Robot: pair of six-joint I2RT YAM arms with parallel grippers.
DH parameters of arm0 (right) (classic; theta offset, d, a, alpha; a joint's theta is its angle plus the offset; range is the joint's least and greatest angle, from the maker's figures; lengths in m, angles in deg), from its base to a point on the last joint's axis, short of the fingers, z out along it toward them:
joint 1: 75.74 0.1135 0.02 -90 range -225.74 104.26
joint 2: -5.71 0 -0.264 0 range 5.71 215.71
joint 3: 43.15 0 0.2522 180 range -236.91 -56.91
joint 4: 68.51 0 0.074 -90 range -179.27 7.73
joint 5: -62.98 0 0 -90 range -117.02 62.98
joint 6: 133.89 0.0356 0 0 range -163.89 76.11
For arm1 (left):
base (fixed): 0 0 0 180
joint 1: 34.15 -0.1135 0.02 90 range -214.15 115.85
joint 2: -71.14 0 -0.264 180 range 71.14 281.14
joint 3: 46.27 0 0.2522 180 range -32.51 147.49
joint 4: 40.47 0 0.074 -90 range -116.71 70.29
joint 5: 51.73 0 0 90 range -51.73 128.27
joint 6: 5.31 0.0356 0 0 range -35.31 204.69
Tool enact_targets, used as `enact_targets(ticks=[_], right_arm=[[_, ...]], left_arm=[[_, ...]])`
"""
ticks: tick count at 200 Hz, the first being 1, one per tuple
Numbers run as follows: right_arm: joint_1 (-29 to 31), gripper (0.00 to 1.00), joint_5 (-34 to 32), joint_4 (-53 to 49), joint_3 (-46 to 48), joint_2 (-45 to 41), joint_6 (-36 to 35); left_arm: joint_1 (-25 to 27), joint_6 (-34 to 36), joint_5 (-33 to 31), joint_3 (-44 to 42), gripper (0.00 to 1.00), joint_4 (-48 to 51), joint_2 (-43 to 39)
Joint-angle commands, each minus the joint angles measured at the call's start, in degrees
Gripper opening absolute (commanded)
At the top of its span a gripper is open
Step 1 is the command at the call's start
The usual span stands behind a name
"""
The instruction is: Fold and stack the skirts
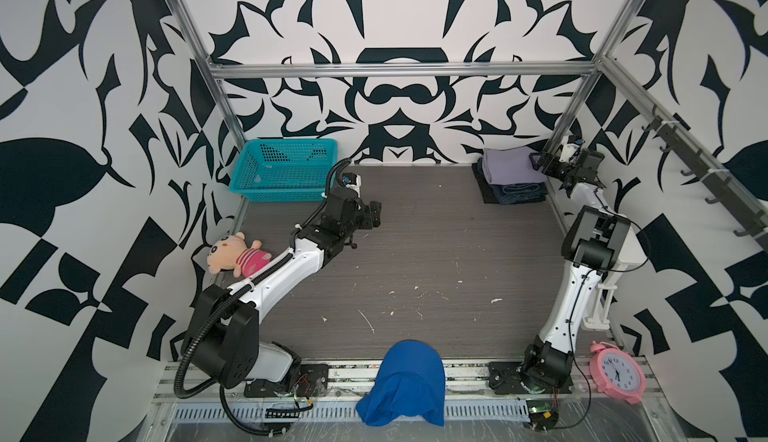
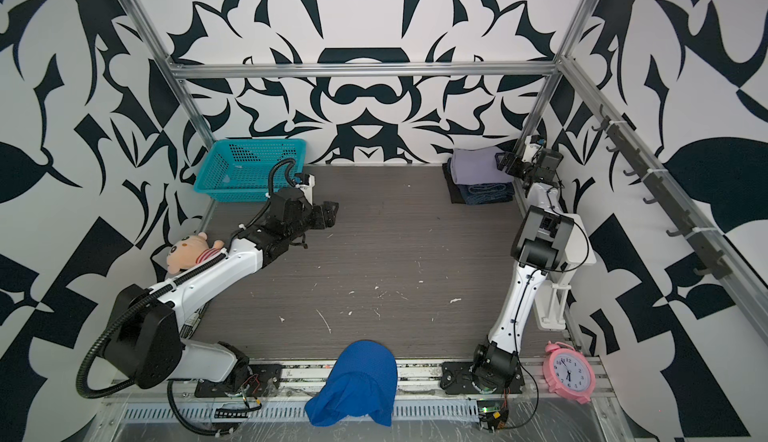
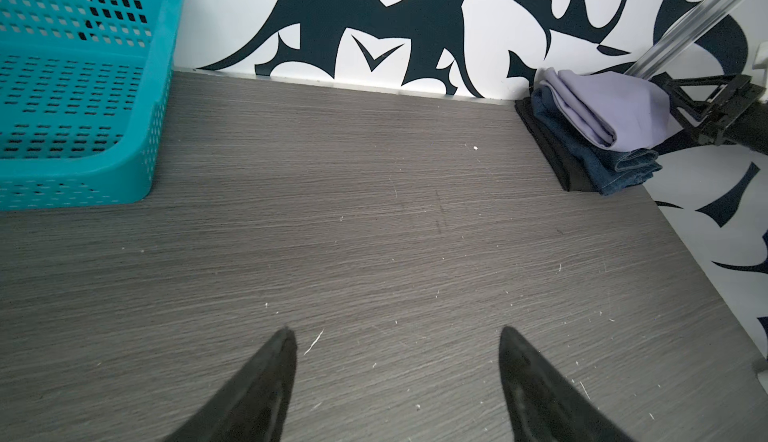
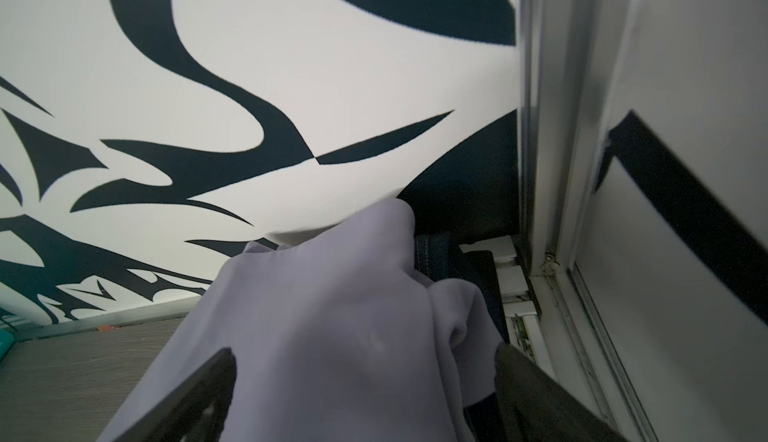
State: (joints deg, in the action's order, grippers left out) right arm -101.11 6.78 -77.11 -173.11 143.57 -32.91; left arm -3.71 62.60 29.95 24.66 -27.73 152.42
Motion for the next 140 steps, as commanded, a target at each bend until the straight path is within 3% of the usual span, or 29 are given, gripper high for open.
enact_targets(ticks=[1,46,109,123,140], right_arm=[[-0.89,0.99,-7.45,2.29,5.55,-10.57,-0.39],[-2.85,0.99,-11.33,6.00,20.80,-20.44,0.79],[-2.36,0.99,-12.63,29.59,60.53,-43.91,12.43],[-0.40,1.00,-14.44,30.95,67.35,-50.01,11.52],[2.67,1.00,-17.85,27.09,69.69,-54.46,6.51]], left_arm=[[0.41,0.38,-0.20,1.34,0.80,0.31,0.43],[0.42,2.25,-2.96,-0.84,0.83,-0.48,-1.43],[-1.29,8.24,-17.80,-12.40,0.99,-9.57,-12.23],[-2.31,9.47,-22.66,-17.68,0.99,-14.63,-15.31],[-5.01,10.30,-22.64,-24.32,0.99,-22.21,-19.10]])
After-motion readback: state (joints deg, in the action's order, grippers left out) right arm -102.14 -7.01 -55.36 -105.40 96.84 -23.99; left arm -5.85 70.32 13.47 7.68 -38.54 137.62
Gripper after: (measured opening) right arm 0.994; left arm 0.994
